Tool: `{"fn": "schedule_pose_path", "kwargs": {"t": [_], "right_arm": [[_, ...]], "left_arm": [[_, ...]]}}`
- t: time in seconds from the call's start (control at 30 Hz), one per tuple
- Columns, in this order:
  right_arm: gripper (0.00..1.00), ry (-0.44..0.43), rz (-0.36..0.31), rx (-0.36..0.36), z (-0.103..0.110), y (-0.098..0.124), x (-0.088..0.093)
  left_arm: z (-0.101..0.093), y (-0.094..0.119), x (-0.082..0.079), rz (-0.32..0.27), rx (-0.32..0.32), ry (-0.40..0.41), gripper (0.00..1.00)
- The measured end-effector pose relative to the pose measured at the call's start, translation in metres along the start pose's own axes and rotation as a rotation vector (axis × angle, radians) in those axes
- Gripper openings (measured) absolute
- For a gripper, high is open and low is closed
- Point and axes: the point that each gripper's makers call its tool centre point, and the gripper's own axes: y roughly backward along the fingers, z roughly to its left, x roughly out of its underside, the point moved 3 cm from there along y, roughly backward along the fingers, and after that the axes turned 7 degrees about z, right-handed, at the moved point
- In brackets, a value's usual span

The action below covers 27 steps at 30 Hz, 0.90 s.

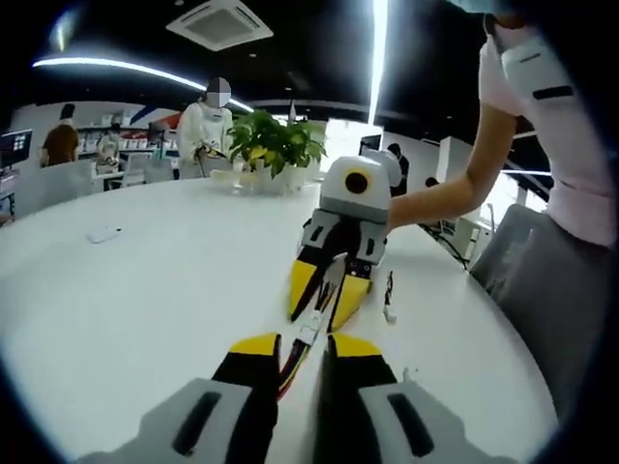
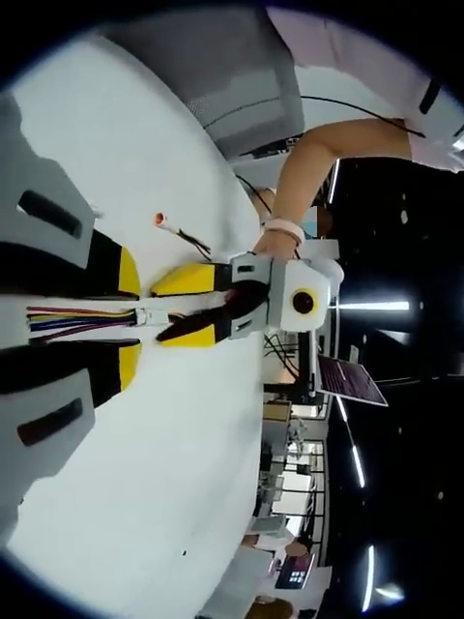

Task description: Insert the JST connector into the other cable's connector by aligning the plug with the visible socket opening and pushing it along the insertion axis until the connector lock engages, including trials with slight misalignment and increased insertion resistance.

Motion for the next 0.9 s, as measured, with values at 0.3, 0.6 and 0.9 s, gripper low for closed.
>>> {"fn": "schedule_pose_path", "kwargs": {"t": [0.3,0.6,0.9], "right_arm": [[0.14,-0.010,-0.022,0.057,0.001,0.017,-0.011],[0.17,0.024,-0.025,0.061,0.018,0.039,-0.025],[0.17,0.030,0.004,0.011,0.043,0.042,-0.022]], "left_arm": [[-0.010,0.021,-0.006,0.040,-0.045,-0.048,0.19],[-0.035,0.040,-0.022,0.063,-0.048,-0.134,0.19],[-0.055,0.050,-0.019,0.103,-0.045,-0.113,0.28]]}}
